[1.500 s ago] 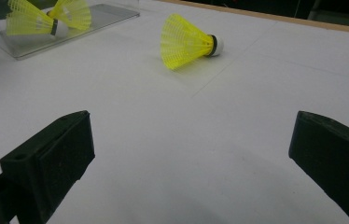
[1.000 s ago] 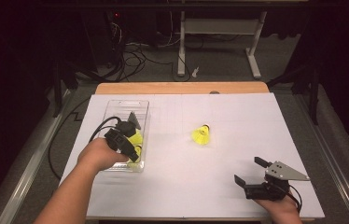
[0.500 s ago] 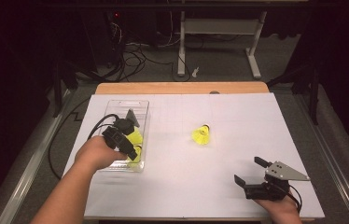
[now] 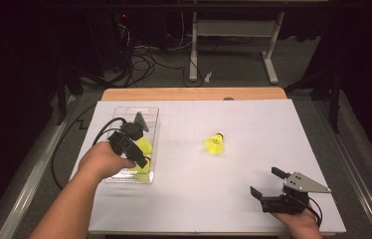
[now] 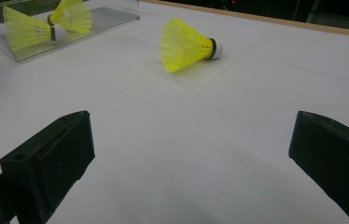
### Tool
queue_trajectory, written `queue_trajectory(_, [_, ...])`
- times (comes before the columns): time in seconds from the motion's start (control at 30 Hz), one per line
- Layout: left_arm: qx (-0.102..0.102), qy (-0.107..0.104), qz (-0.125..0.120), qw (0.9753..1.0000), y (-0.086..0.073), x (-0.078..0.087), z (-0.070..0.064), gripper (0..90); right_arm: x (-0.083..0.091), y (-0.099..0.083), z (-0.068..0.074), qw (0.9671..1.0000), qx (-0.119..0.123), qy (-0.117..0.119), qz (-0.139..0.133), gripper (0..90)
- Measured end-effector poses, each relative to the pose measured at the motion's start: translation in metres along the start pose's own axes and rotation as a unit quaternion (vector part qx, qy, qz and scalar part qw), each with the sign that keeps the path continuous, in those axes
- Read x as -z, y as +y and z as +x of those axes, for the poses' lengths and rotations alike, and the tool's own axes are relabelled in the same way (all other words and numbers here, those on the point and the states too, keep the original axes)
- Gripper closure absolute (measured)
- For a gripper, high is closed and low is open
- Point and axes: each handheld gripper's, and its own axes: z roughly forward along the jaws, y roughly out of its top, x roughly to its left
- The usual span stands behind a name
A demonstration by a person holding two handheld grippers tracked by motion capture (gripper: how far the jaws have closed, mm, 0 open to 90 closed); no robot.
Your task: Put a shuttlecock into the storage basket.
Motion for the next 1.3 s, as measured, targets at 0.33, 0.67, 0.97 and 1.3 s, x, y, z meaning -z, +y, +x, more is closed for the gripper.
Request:
queue_trajectory(0.33, [0.001, 0.0, -0.002, 1.0, 0.001, 0.013, -0.003, 45.2, 0.001, 0.0, 0.0, 1.0, -0.001, -0.001, -0.001, 0.8])
queue_trajectory(0.67, [-0.016, 0.001, -0.001, 0.9999, 0.007, 0.006, -0.012, 15.3, 0.0, 0.0, 0.0, 1.0, -0.005, 0.0, 0.0, 0.8])
queue_trajectory(0.97, [-0.014, 0.003, 0.003, 0.9999, 0.011, 0.0, -0.02, 0.9, -0.002, 0.0, 0.0, 1.0, -0.005, 0.0, 0.002, 0.8])
queue_trajectory(1.3, [-0.032, 0.006, 0.005, 0.9995, 0.017, -0.006, -0.033, 0.9, -0.002, 0.0, -0.001, 1.0, -0.001, 0.002, 0.0, 0.8])
